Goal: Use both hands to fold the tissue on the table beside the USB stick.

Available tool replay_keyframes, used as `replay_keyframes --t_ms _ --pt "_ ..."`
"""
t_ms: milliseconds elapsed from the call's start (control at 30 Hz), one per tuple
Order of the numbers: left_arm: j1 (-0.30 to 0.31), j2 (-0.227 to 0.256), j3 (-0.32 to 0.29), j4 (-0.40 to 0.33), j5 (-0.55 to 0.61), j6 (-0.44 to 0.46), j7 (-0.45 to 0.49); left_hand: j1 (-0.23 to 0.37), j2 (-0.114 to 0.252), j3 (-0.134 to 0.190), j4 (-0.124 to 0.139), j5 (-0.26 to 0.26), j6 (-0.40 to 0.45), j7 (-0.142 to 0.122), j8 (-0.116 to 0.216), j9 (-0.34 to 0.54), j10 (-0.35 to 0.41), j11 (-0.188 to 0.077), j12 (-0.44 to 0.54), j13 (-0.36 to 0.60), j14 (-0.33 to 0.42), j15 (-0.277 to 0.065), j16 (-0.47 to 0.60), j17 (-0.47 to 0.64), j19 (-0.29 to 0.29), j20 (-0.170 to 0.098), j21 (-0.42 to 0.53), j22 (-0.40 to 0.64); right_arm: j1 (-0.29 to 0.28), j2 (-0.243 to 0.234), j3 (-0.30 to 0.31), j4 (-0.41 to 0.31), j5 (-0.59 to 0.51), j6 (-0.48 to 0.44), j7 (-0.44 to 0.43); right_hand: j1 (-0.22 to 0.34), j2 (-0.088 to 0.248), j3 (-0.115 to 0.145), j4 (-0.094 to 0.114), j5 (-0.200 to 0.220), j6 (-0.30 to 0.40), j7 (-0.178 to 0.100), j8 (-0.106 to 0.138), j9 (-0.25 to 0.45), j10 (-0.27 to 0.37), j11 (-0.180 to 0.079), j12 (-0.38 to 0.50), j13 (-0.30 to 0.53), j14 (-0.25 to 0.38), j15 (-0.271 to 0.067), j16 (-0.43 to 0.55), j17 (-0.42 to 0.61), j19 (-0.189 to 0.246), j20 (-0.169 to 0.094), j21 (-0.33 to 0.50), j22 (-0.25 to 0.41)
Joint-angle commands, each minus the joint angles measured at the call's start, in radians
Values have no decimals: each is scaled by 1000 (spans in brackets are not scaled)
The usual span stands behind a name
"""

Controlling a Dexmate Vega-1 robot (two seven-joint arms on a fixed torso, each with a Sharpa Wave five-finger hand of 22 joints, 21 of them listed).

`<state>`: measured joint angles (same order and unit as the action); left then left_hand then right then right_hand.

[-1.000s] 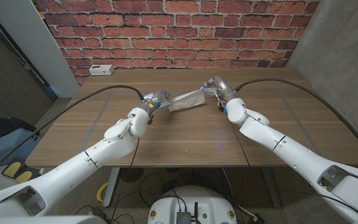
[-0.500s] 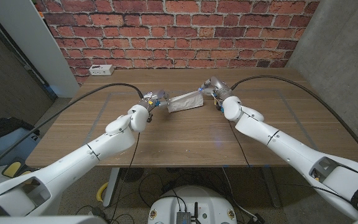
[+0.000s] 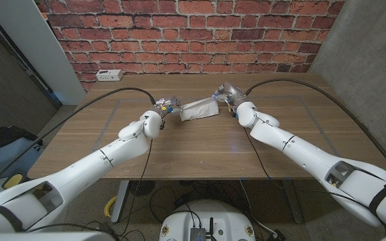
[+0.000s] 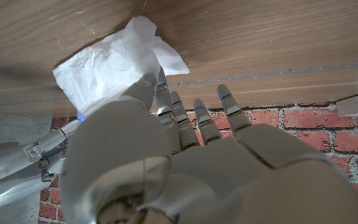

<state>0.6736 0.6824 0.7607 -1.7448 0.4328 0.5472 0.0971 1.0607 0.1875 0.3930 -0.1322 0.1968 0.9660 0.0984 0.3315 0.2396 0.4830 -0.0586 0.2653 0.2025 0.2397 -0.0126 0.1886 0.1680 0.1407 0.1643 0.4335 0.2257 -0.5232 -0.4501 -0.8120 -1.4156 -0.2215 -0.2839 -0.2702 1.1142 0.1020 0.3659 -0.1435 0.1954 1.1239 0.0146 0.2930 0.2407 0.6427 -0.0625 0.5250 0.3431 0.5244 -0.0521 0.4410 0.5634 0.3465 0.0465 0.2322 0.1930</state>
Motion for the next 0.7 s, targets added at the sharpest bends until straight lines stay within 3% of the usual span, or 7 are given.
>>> replay_keyframes --t_ms 33,133,500,700 --pt "-50 -34 47 63 33 24 34 -10 -3 14 0 3 0 -6 -3 6 9 -2 -3 3 7 -3 -1 2 0 0 7 2 47 39 -23 106 -12 49 -18 -10 -3 -3 2 3 36 42 -1 0 -3 -2 -4 0 -5 -119 7 8 6 -3 1 2" --pt "-62 -43 59 80 43 31 42 -12 -4 16 1 2 1 -8 -5 8 9 -11 -4 4 10 -7 -1 2 0 1 9 2 58 50 -28 134 -12 57 -22 -11 -2 -2 2 4 36 42 -2 -2 -1 -2 -4 -1 -5 -123 9 10 7 -2 1 2" --pt "-108 -79 108 143 91 77 53 -20 -8 19 3 0 -3 -21 -16 9 7 -4 -9 4 13 -9 -1 2 -1 1 13 3 102 85 -49 241 -12 95 -28 -15 -2 0 2 7 27 35 -6 -5 -4 -2 -7 -3 -5 -122 10 14 8 -2 1 3" --pt "-134 -98 135 184 111 95 53 -27 -11 20 4 -1 -11 -33 -25 9 1 -12 -13 5 13 -9 -2 2 -3 2 15 3 125 102 -62 294 -11 120 -27 -18 -6 5 -1 9 -15 14 -25 -10 -18 2 -14 -5 -4 -116 6 13 8 1 2 3"
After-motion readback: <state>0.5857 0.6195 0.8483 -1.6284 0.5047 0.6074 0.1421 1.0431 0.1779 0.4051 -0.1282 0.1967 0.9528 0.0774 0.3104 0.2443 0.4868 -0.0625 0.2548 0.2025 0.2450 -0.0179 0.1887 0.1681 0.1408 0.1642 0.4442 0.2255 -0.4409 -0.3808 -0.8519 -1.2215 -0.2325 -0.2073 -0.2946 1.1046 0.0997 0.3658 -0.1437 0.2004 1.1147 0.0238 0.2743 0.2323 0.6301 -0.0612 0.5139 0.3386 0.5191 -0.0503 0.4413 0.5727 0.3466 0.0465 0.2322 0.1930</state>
